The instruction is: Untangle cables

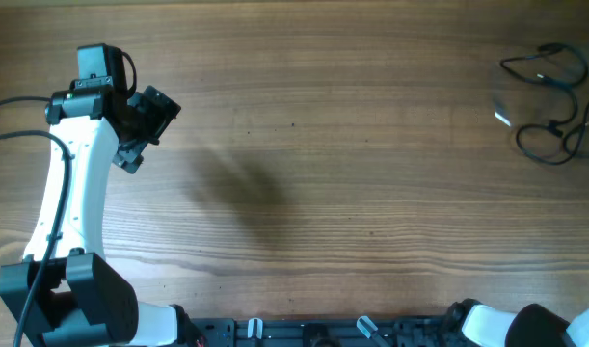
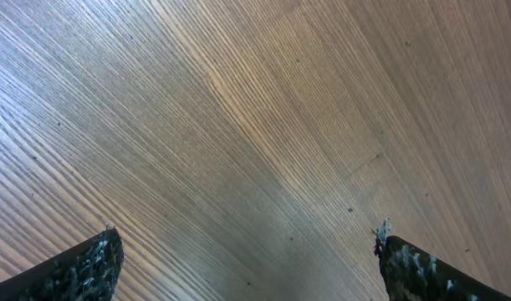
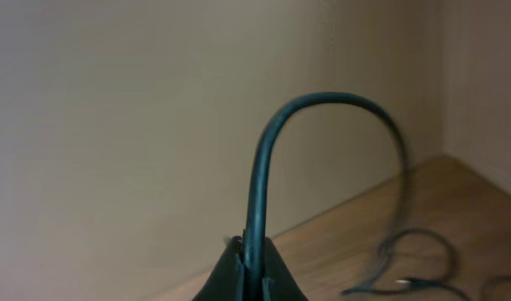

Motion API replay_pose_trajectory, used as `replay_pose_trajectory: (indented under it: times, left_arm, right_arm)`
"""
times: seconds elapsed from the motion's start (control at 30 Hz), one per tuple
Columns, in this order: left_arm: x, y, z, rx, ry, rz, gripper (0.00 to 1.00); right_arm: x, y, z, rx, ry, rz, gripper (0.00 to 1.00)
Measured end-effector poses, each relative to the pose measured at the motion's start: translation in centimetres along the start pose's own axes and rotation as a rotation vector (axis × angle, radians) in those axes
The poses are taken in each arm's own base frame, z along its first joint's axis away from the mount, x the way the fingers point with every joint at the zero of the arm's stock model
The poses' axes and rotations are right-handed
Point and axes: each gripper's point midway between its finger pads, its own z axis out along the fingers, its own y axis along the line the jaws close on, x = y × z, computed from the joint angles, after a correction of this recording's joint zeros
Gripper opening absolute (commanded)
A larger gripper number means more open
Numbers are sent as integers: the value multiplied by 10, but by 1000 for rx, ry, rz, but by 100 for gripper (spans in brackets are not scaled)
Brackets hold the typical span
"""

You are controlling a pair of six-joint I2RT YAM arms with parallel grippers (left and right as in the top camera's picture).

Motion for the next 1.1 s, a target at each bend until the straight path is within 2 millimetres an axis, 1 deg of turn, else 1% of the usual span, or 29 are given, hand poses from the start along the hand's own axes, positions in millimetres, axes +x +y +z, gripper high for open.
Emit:
replay_pose_trajectory:
  times: [0.03, 0.07, 0.13, 0.2, 0.27, 0.3, 0.33, 0.4, 0.43, 0.47, 0.5, 0.53, 0.57, 0.6, 0.63, 0.67, 0.7, 0.73, 0.77, 0.8, 0.83, 0.9, 0.93, 0.97, 1.03, 1.1]
  left_arm:
    - [0, 0, 0, 1, -1, 0, 100]
    - [0, 0, 0, 0, 0, 0, 100]
    - [0, 0, 0, 1, -1, 0, 100]
    - [0, 0, 0, 1, -1, 0, 100]
    - [0, 0, 0, 1, -1, 0, 100]
    - [0, 0, 0, 0, 0, 0, 100]
    - [0, 0, 0, 1, -1, 0, 100]
    - [0, 0, 0, 1, -1, 0, 100]
    - [0, 0, 0, 1, -1, 0, 100]
    - [0, 0, 0, 1, -1, 0, 100]
    - [0, 0, 0, 1, -1, 0, 100]
    - [0, 0, 0, 1, -1, 0, 100]
    - [0, 0, 0, 1, -1, 0, 100]
    - [0, 0, 0, 1, -1, 0, 100]
    - [0, 0, 0, 1, -1, 0, 100]
    - [0, 0, 0, 1, -1, 0, 100]
    - [0, 0, 0, 1, -1, 0, 100]
    - [0, 0, 0, 0, 0, 0, 100]
    - [0, 0, 0, 1, -1, 0, 100]
    - [0, 0, 0, 1, -1, 0, 100]
    - [0, 0, 0, 1, -1, 0, 100]
    - [0, 0, 0, 1, -1, 0, 100]
    - [0, 0, 0, 1, -1, 0, 100]
    - [0, 0, 0, 1, -1, 0, 100]
    - [0, 0, 0, 1, -1, 0, 100]
    - [0, 0, 0, 0, 0, 0, 100]
  right_arm:
    - [-12, -17, -7, 11, -28, 48, 4]
    - [-19, -28, -14, 3, -40, 89, 4]
    - [-27, -41, -26, -23, -47, 147, 4]
    - [-35, -59, -40, -27, -57, 213, 4]
    - [-34, -86, -54, 37, -60, 286, 4]
    - [-30, -101, -59, 90, -55, 322, 4]
    - [-25, -112, -60, 133, -44, 348, 4]
    - [-2, -145, -56, 273, 9, 408, 4]
    - [11, -168, -47, 347, 43, 421, 4]
    - [23, -184, -37, 388, 73, 430, 5]
    - [41, -208, -19, 442, 123, 439, 4]
    - [54, -220, -8, 476, 157, 442, 4]
    - [72, -237, 9, 521, 204, 445, 4]
    - [92, -254, 29, 570, 256, 444, 16]
    - [105, -262, 42, 594, 287, 440, 55]
    - [117, -270, 60, 604, 308, 422, 98]
    - [131, -274, 75, 607, 339, 416, 99]
    - [147, -280, 94, 610, 366, 407, 99]
    - [167, -281, 108, 610, 414, 409, 99]
    - [184, -277, 114, 610, 467, 403, 100]
    - [194, -271, 116, 606, 502, 398, 100]
    - [201, -257, 117, 589, 544, 373, 99]
    - [202, -244, 115, 573, 579, 344, 100]
    - [199, -236, 114, 558, 589, 322, 100]
    - [174, -187, 102, 422, 577, 235, 100]
    - [145, -114, 82, 192, 543, 104, 99]
